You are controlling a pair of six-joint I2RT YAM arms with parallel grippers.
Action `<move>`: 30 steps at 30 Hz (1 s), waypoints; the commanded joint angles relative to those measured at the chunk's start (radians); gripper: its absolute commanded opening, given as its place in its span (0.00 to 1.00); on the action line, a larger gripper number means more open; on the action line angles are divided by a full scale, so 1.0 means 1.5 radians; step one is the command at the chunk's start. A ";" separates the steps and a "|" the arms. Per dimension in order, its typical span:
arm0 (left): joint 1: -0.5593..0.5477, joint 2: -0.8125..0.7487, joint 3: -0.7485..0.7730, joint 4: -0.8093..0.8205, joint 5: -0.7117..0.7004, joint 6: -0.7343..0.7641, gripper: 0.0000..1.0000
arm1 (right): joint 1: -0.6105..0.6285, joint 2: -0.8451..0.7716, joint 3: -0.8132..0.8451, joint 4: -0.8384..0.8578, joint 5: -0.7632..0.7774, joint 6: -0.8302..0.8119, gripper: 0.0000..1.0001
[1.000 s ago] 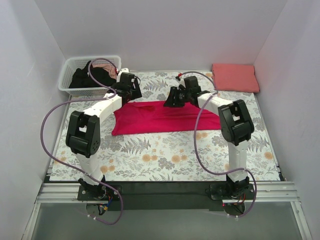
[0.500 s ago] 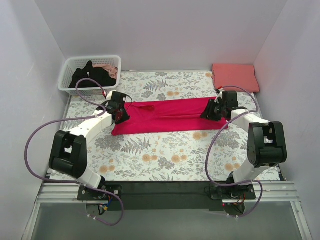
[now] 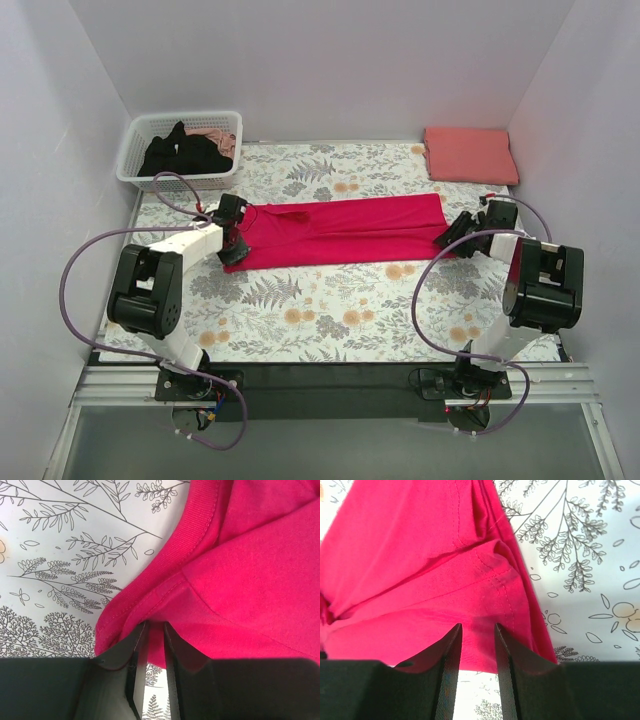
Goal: Fold and stack the t-shirts
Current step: Fold the tshirt
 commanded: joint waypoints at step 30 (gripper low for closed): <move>0.017 -0.320 -0.094 -0.022 0.051 -0.011 0.45 | 0.575 0.026 0.291 0.060 -0.020 -0.168 0.44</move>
